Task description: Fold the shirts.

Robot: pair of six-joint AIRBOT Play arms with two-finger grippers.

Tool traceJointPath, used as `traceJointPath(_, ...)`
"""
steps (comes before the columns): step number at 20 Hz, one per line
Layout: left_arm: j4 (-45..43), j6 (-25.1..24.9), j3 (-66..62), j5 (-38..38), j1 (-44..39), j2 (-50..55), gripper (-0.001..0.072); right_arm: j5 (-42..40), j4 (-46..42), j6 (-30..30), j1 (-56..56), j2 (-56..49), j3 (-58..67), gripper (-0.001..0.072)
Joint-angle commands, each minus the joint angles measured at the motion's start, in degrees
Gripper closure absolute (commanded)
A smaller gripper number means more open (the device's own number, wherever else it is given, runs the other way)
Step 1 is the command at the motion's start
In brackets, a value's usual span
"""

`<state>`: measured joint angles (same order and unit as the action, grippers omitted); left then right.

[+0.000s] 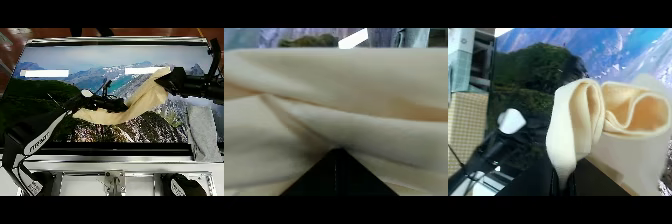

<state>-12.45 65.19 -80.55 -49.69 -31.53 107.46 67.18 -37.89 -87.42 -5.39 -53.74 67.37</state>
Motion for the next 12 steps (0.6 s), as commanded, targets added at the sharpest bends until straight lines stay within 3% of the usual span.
traceJointPath(1, 5.0, 0.0, -0.1, 2.6, -2.8, 0.8, 0.0668, 0.6, -0.2, -2.5, 0.4, 2.8, 0.0, 0.0649)
traceJointPath(4, 4.2, -2.0, 0.0, 0.0, 5.1, -2.7, 0.0670, -2.1, -3.6, -4.1, 5.0, 1.8, 0.0, 0.0649)
traceJointPath(7, -2.8, -2.1, 0.0, -1.6, 17.5, -11.1, 0.0670, -10.3, -10.3, -6.9, 16.4, -2.7, 0.0, 0.0649)
traceJointPath(12, -12.6, -2.0, 0.0, -7.5, 40.6, -27.8, 0.0669, -37.6, -7.3, -6.8, 36.3, -19.6, 0.1, 0.0650)
